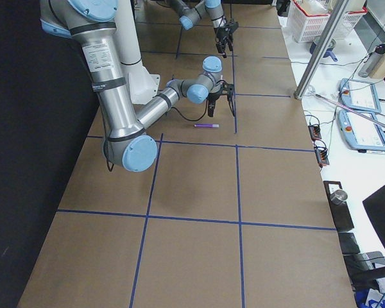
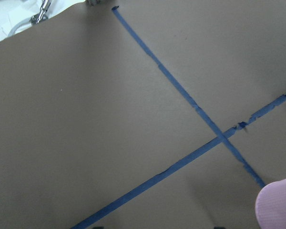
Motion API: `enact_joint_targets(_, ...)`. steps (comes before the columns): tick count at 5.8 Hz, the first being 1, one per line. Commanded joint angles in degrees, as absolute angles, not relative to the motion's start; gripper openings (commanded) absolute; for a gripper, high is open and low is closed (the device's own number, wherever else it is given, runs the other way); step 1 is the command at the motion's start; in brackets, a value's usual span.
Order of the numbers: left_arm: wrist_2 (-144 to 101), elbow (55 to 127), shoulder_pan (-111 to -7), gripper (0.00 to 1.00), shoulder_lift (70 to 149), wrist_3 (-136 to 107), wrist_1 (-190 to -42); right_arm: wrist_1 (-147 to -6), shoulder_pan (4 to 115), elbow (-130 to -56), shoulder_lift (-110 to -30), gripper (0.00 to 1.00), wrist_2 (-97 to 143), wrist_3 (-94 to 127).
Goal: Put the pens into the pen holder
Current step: 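Release orange highlighter into cup with left gripper while right gripper nears purple marker, then lower the right gripper onto the purple marker and close it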
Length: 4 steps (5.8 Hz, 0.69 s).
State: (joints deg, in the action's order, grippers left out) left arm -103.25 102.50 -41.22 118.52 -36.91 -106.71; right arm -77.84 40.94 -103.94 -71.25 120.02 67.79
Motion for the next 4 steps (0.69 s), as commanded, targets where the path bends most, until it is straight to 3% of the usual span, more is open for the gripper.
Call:
enact_joint_targets(1, -111.2, 104.2, -46.0, 0.93, 114.7, -36.9, -106.7, -78.3, 40.6, -98.3, -70.2, 0.92, 123.0, 64.9)
enact_joint_targets(3, -111.1, 104.8, -46.0, 0.96, 114.4, -37.0, -106.6, -78.3, 40.6, -93.8, -68.1, 0.76, 123.1, 64.7)
enact_joint_targets(4, -111.1, 104.8, -46.0, 0.96, 114.3, -37.0, -106.6, -78.3, 40.1, -92.1, -67.2, 0.74, 122.9, 64.6)
